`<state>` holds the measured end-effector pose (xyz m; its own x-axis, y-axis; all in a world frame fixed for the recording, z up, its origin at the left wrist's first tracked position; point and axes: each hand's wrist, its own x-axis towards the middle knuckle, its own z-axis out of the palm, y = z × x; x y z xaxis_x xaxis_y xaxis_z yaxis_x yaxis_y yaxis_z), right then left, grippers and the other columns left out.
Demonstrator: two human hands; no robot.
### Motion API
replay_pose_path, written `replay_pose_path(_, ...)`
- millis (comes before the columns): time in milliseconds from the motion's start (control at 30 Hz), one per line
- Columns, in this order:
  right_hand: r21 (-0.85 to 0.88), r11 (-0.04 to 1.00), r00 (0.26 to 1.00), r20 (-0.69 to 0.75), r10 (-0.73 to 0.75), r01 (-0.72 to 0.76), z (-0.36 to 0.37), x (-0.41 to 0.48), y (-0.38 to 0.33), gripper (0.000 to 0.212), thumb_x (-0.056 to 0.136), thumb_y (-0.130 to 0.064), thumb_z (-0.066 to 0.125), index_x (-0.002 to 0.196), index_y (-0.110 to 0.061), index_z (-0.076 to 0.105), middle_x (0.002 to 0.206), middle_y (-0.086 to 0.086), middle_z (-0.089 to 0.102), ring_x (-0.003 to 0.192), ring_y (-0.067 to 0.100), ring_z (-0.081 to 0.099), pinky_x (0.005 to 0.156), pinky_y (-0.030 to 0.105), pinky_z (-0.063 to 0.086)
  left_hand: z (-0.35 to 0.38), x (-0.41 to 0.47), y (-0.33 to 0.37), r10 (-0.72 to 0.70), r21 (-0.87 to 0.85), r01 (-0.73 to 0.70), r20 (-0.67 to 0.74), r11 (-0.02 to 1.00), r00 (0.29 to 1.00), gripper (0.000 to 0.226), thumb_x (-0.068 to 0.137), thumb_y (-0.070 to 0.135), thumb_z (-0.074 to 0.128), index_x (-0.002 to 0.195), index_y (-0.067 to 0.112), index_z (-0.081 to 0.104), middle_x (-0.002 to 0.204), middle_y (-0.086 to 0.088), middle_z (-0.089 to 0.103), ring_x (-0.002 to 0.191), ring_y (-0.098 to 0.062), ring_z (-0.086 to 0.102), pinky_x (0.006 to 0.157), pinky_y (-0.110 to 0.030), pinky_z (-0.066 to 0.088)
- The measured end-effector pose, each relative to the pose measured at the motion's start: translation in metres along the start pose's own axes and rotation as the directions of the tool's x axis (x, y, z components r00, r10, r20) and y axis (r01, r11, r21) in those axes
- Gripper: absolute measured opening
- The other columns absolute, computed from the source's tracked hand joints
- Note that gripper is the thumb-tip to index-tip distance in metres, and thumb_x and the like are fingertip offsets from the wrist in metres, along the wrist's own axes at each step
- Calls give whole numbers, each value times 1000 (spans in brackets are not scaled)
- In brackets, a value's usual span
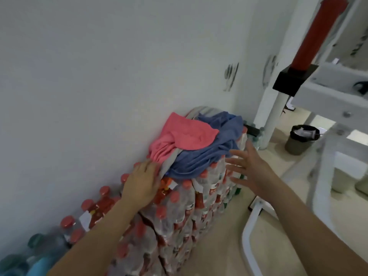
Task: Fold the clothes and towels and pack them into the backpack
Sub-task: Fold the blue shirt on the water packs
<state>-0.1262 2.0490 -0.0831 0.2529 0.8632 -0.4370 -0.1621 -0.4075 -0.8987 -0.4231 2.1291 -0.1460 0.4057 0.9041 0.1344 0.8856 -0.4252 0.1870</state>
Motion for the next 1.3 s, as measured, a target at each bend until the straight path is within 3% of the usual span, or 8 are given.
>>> replay_pose_path(267,-254,967,999,53,-4,18,5,121,-45,98,66,-90,33,138,-26,45,140,-1,45,121,19,50,97,38,44,30,99,19,-70,32,66,117,997,991,97,73,70,56,148,39,4,158,-5,15,139,-32,26,103,-53,35)
replay_pose_path(367,-274,955,985,153,-75,115,2,168,-58,60,90,-63,39,138,-26,40,148,-4,34,137,16,33,115,34,26,40,132,36,-88,124,67,178,990,980,98,76,72,52,145,47,-12,159,-5,4,142,-31,17,108,-54,27)
replay_pose_path(567,-706,611,909,414,-57,360,-7,239,-61,92,73,-73,54,147,-48,6,160,4,1,147,29,6,117,46,18,41,179,49,-202,78,190,208,979,957,63,75,47,68,134,40,44,134,-5,42,113,-29,51,90,-39,46)
replay_pose_path(700,-831,307,886,449,-119,463,-4,261,-52,75,79,-57,65,143,-43,30,152,13,22,141,34,20,114,46,19,12,200,51,-292,-188,308,109,932,950,24,80,34,58,98,21,66,98,-1,67,90,-25,60,71,-31,41)
replay_pose_path(800,-731,408,833,422,-358,547,-6,279,-47,10,85,-36,65,89,-27,66,97,5,54,97,23,54,86,37,42,-13,220,64,-270,-225,248,-72,942,960,13,77,29,51,71,21,59,80,-2,55,82,-23,47,66,-30,29)
replay_pose_path(867,-686,496,844,384,-374,532,-9,287,-47,26,86,-27,65,61,-21,58,70,3,56,70,17,54,64,33,40,-23,232,76,-250,-256,210,-135,944,959,16,77,26,58,62,22,56,81,2,48,83,-17,40,67,-25,28)
replay_pose_path(1067,-427,836,938,190,-290,345,-22,306,-70,14,91,-17,62,80,-13,70,79,8,70,76,16,61,76,42,51,-51,266,106,-369,-770,294,82,566,926,25,78,7,63,54,14,62,51,7,58,49,-3,49,50,-16,40)
replay_pose_path(1300,-708,599,849,2,-529,375,-34,324,-106,22,96,-18,50,83,-5,61,85,15,65,79,28,57,65,30,33,-49,255,95,-241,-815,280,178,507,954,29,91,33,60,77,9,70,64,11,62,60,-3,53,57,-20,44)
